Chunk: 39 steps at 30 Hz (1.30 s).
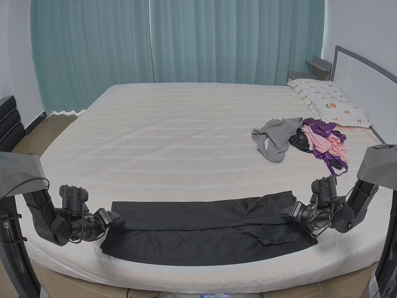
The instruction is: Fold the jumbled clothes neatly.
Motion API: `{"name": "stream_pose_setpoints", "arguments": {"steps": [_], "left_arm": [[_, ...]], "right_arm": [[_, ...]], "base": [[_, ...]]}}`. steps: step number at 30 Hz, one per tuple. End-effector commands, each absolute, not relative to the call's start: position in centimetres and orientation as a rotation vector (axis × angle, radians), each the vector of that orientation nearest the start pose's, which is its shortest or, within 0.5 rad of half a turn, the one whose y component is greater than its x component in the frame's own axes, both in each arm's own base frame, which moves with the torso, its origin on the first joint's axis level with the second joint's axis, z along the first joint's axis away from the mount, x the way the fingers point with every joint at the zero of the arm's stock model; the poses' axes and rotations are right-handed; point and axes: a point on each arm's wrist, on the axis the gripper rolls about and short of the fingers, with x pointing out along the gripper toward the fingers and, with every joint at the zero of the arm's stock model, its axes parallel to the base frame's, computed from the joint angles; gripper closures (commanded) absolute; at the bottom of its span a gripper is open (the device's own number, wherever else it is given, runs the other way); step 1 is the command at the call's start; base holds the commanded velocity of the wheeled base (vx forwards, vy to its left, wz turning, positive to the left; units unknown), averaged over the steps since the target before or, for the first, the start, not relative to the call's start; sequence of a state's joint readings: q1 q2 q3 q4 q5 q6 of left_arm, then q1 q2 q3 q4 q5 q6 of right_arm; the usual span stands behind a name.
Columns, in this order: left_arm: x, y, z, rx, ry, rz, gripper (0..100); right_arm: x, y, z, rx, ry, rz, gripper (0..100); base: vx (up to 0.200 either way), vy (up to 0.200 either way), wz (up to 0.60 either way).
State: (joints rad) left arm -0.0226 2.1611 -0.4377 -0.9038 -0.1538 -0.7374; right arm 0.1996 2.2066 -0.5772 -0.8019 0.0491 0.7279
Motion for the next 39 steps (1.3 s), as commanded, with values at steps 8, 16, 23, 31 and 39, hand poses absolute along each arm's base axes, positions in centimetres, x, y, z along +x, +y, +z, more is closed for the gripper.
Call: {"name": "stream_pose_setpoints", "arguments": {"steps": [8, 16, 23, 31, 39], "left_arm": [[30.6, 0.2, 0.9, -0.786, 0.732, 0.141, 0], [34.3, -0.5, 0.3, -0.805, 0.740, 0.133, 0], [36.1, -1.5, -1.8, -0.786, 0.758, 0.125, 0], [36.5, -1.7, -1.9, -0.779, 0.746, 0.129, 0], [36.4, -1.3, -1.7, -0.842, 0.737, 0.168, 100]], "right_arm": [[31.7, 3.7, 3.5, 0.717, 0.727, -0.011, 0], [33.8, 2.4, 2.1, 0.765, 0.750, 0.020, 0], [35.3, 2.0, 0.6, 0.826, 0.757, 0.006, 0], [35.9, 0.8, 0.0, 0.895, 0.769, 0.013, 0], [37.4, 1.2, -1.4, 0.886, 0.776, 0.016, 0]], "base": [[0.000, 0.000, 0.00], [0.000, 0.000, 0.00], [0.000, 0.000, 0.00], [0.000, 0.000, 0.00], [0.000, 0.000, 0.00]]}}
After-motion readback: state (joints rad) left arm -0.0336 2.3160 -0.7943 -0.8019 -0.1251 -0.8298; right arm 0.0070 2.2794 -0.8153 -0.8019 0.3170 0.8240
